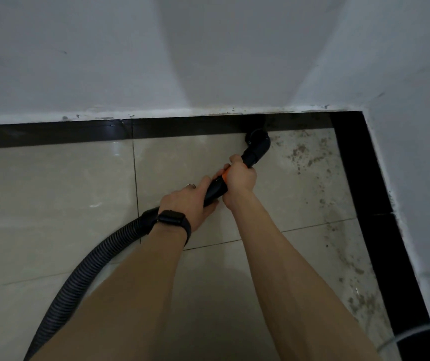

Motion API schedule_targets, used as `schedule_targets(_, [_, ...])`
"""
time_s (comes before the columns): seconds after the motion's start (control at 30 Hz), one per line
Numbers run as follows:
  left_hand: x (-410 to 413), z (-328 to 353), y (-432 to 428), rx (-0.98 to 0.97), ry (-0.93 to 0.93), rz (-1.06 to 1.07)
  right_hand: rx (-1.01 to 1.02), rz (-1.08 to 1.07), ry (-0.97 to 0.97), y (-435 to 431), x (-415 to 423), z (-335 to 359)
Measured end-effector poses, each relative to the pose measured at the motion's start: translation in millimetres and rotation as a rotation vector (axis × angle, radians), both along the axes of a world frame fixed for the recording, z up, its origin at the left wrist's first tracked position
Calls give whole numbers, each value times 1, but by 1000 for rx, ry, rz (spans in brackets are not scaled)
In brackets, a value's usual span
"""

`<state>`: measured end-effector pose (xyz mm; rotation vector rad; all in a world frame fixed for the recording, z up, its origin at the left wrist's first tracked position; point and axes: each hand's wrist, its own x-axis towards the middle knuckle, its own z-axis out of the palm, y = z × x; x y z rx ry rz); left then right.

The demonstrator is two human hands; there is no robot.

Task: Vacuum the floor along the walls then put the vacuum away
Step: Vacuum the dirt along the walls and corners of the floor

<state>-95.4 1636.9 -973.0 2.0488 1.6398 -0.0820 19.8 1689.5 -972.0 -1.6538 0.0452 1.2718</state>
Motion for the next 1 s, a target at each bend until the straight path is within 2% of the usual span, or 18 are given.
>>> schedule_targets(0.23, [-46, 2, -11, -38, -2, -68, 8, 36, 68, -15, -35, 0])
schedule_targets(0.37, [-67, 5, -23, -48, 50, -194, -9, -81, 63, -48, -49, -6])
schedule_targets(0.53, [-40, 4, -39, -43, 109, -414, -26, -284, 34, -84, -20, -10])
schedule_targets(0.67, [-2, 3, -39, -12, 142, -515, -22, -329, 31, -92, 15, -7])
schedule_targets(1.0, [32, 0, -23, 27, 135, -448, 16, -272, 58, -65, 49, -9])
